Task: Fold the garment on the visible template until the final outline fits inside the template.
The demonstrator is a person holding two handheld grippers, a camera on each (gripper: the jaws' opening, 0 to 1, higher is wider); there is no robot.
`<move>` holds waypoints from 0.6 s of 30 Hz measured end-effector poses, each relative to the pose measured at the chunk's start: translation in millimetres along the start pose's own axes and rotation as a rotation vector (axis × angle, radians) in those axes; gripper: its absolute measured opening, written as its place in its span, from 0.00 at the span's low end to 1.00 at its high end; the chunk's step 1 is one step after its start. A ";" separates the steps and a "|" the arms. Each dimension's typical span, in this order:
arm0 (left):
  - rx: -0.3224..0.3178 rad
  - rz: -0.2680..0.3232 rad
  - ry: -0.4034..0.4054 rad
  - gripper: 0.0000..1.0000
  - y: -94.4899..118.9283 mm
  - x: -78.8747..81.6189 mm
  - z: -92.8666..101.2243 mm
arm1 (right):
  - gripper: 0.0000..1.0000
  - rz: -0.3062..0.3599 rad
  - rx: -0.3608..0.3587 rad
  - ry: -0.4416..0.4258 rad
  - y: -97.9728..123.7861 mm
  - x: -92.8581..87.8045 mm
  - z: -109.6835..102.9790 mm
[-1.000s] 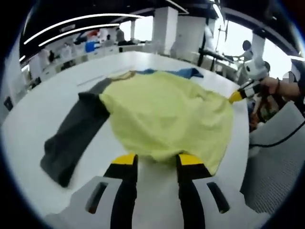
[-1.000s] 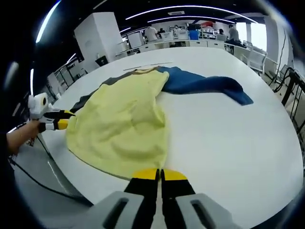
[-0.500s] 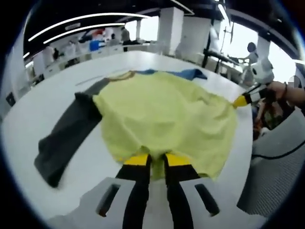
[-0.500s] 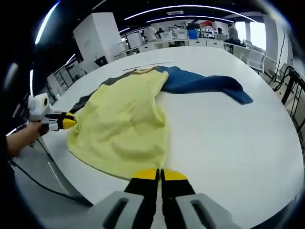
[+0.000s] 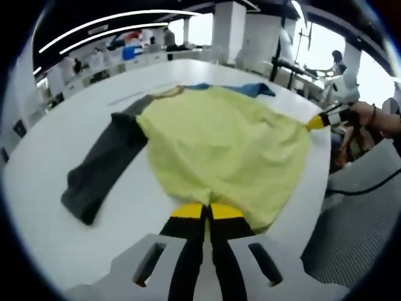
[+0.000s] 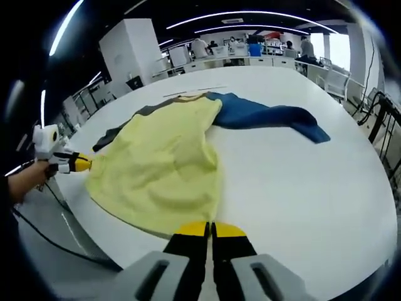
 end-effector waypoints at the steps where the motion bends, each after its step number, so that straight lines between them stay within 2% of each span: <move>1: 0.016 -0.015 0.019 0.00 5.9 -2.2 -0.9 | 0.00 0.003 -0.001 0.000 1.6 2.4 0.4; 3: 0.026 -0.042 0.029 0.00 12.1 -7.0 -3.5 | 0.00 0.004 -0.001 0.000 1.7 2.2 0.8; 7: 0.047 -0.061 0.072 0.00 20.5 -15.2 -4.2 | 0.00 0.007 -0.001 0.004 3.8 -0.3 -0.9; 12: 0.065 -0.086 0.109 0.00 22.2 -23.2 -2.5 | 0.00 0.018 -0.006 -0.008 6.7 -1.3 -0.6; 15: 0.087 -0.138 0.156 0.00 23.3 -28.6 -2.3 | 0.00 0.014 -0.003 -0.009 8.4 -3.0 -0.4; 18: 0.089 -0.135 0.175 0.00 23.4 -28.7 1.8 | 0.00 0.017 -0.008 -0.028 10.7 -5.7 -2.8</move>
Point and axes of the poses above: the point that each gripper's makers call its tool centre point, and the gripper's own axes: y roughly backward along the fingers, z roughly to its right, x roughly out of its top, the point moved 10 cm from there along y, roughly backward along the fingers, and after that the axes turned 15 degrees about z, right-handed, at the moved point
